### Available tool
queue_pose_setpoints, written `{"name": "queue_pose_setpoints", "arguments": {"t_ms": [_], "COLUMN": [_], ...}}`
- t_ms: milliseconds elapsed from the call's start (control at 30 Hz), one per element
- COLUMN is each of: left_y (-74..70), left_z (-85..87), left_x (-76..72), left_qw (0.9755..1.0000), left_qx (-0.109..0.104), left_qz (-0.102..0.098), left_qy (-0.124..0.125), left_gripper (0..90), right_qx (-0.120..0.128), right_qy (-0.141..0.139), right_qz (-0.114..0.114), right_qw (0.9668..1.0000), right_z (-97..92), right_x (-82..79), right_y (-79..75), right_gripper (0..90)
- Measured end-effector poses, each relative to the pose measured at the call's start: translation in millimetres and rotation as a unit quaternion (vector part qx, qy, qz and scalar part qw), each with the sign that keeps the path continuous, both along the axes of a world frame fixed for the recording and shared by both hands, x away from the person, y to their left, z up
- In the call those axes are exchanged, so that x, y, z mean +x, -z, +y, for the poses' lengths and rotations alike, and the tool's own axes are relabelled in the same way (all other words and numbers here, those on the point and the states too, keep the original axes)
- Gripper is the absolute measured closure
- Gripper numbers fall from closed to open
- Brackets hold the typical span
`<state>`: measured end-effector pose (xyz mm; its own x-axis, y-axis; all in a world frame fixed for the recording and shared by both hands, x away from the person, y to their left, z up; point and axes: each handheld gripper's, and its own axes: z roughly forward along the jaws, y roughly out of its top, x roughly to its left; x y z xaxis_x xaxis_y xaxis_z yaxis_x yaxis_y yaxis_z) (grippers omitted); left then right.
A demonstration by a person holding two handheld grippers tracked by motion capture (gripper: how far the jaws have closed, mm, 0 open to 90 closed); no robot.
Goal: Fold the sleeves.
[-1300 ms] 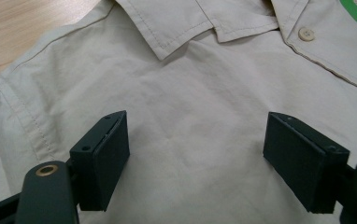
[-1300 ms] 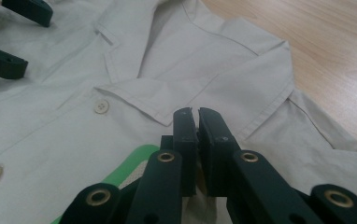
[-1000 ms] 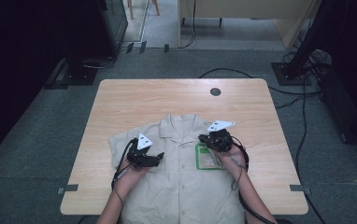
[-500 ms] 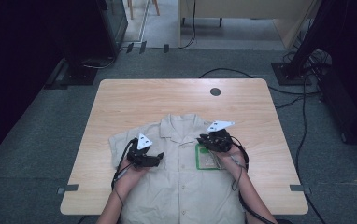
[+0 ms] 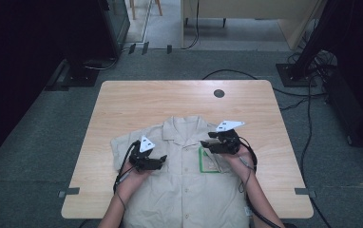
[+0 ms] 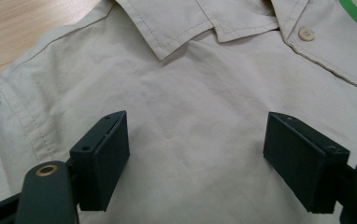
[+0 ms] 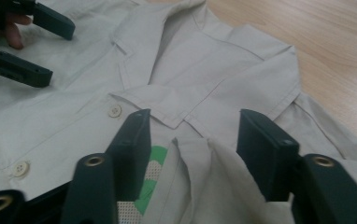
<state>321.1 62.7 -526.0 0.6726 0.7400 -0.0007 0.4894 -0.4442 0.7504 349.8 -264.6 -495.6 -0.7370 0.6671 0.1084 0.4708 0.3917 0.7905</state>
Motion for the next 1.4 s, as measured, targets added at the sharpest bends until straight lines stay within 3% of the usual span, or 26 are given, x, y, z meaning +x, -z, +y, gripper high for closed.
{"name": "queue_pose_setpoints", "arguments": {"t_ms": [100,200,400,1033,1400], "left_y": [0.0,0.0,0.0,0.0,-0.1], "left_z": [0.1,0.0,0.0,-0.2,-0.3], "left_x": [0.0,0.0,0.0,-0.1,-0.1], "left_qw": [1.0,1.0,1.0,1.0,1.0], "left_qx": [0.0,0.0,0.001,0.002,0.002], "left_qz": [0.0,0.0,0.0,0.001,0.0], "left_qy": [0.0,0.0,0.0,0.002,0.002], "left_gripper": [22.6,22.6,22.5,21.7,21.7], "right_qx": [0.002,-0.019,-0.019,-0.011,-0.002], "right_qy": [-0.016,-0.024,-0.022,0.021,0.039], "right_qz": [0.0,-0.014,-0.017,-0.01,-0.019], "right_qw": [0.9999,0.9994,0.9994,0.9997,0.9991], "right_z": [-2.7,-5.2,-16.3,-42.8,-56.0], "right_x": [-1.9,-7.8,-11.8,-10.6,-9.8], "right_y": [-0.1,0.7,3.4,10.7,9.7], "right_gripper": [40.0,36.9,33.3,29.9,24.5]}}
